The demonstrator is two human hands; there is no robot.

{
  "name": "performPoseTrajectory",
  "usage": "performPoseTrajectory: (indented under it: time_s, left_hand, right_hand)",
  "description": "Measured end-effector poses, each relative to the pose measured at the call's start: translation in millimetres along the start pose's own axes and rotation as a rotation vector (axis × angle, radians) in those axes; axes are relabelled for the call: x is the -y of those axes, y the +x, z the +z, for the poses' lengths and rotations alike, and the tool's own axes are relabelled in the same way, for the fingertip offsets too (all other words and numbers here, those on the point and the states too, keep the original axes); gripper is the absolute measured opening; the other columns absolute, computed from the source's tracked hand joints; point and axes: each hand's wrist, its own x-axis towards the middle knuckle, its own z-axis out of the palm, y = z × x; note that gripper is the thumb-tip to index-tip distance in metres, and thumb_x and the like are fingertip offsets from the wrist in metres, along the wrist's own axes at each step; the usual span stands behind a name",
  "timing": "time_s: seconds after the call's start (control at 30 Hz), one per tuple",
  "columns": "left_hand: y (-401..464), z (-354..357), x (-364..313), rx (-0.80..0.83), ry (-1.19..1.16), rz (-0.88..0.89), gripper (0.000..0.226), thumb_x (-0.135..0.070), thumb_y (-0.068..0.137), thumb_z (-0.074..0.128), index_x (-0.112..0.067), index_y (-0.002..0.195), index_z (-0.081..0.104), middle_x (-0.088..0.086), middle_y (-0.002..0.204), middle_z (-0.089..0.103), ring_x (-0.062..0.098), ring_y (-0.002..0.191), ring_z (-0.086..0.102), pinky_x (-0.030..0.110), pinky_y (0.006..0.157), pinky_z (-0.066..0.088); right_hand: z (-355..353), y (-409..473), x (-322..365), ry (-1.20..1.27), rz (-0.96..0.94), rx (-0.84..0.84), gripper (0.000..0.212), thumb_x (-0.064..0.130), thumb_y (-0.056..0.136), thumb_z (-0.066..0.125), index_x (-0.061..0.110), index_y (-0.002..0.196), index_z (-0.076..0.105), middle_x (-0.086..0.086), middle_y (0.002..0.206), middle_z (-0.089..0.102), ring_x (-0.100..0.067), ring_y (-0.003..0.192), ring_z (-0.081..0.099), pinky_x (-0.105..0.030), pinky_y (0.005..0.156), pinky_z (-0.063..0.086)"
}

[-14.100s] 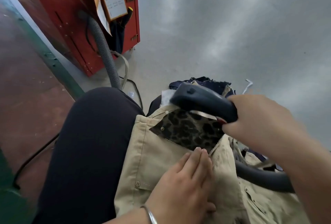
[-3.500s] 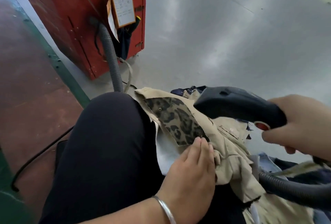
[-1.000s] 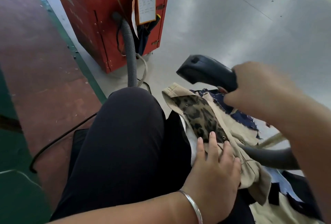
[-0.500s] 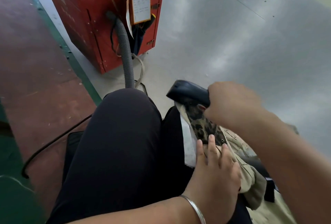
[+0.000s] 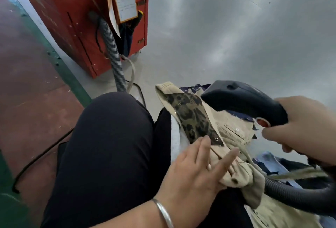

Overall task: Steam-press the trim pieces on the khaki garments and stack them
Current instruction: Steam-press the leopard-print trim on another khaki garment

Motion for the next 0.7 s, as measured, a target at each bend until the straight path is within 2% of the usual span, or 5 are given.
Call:
performPoseTrajectory:
  time_s: [0.1,0.27,0.4,0.53,0.7]
  left_hand:
    - [0,-2,0,-0.041,0.075,-0.025,0.072,-0.054,0.081,0.04,-0.003,0.128,0.057,0.011,0.122,0.063,0.021,0.113,0.061,0.029,0.09,0.052]
    - [2,-6,-2,-0.036,0.22,-0.043,0.06,-0.045,0.084,0.04,0.0,0.114,0.068,0.009,0.109,0.067,0.021,0.098,0.065,0.03,0.08,0.055]
    - [1,1,-3,-0.171,0.247,-0.047,0.049,-0.039,0.087,0.049,0.0,0.105,0.072,0.011,0.1,0.07,0.023,0.091,0.068,0.028,0.072,0.056]
    - [3,2,-2,-0.166,0.259,-0.068,0.051,-0.042,0.087,0.048,-0.001,0.106,0.072,0.01,0.105,0.07,0.023,0.097,0.067,0.027,0.076,0.055]
    - [3,1,-5,-0.159,0.254,-0.07,0.052,-0.045,0.084,0.049,-0.005,0.105,0.073,0.008,0.107,0.07,0.021,0.098,0.067,0.027,0.079,0.055]
  right_hand:
    - [6,-15,-17,0.051,0.05,-0.036,0.024,0.008,0.062,0.076,0.022,0.06,0.057,0.001,0.039,0.059,-0.012,0.028,0.054,-0.037,0.045,0.05]
    - [13,-24,-27,0.076,0.036,-0.011,0.023,0.011,0.062,0.077,0.024,0.062,0.058,0.006,0.045,0.061,-0.013,0.031,0.055,-0.043,0.046,0.054]
    - [26,-16,-16,-0.04,-0.021,0.067,0.017,0.026,0.069,0.074,0.027,0.071,0.057,0.001,0.052,0.06,-0.012,0.046,0.059,-0.032,0.049,0.049]
    - [33,11,9,-0.085,-0.044,0.079,0.012,0.027,0.075,0.069,0.025,0.081,0.058,0.004,0.065,0.06,-0.014,0.057,0.059,-0.024,0.048,0.036]
    - [42,68,47,0.025,-0.056,0.068,0.008,0.013,0.082,0.061,0.014,0.09,0.061,-0.006,0.077,0.066,-0.024,0.068,0.069,-0.025,0.057,0.049]
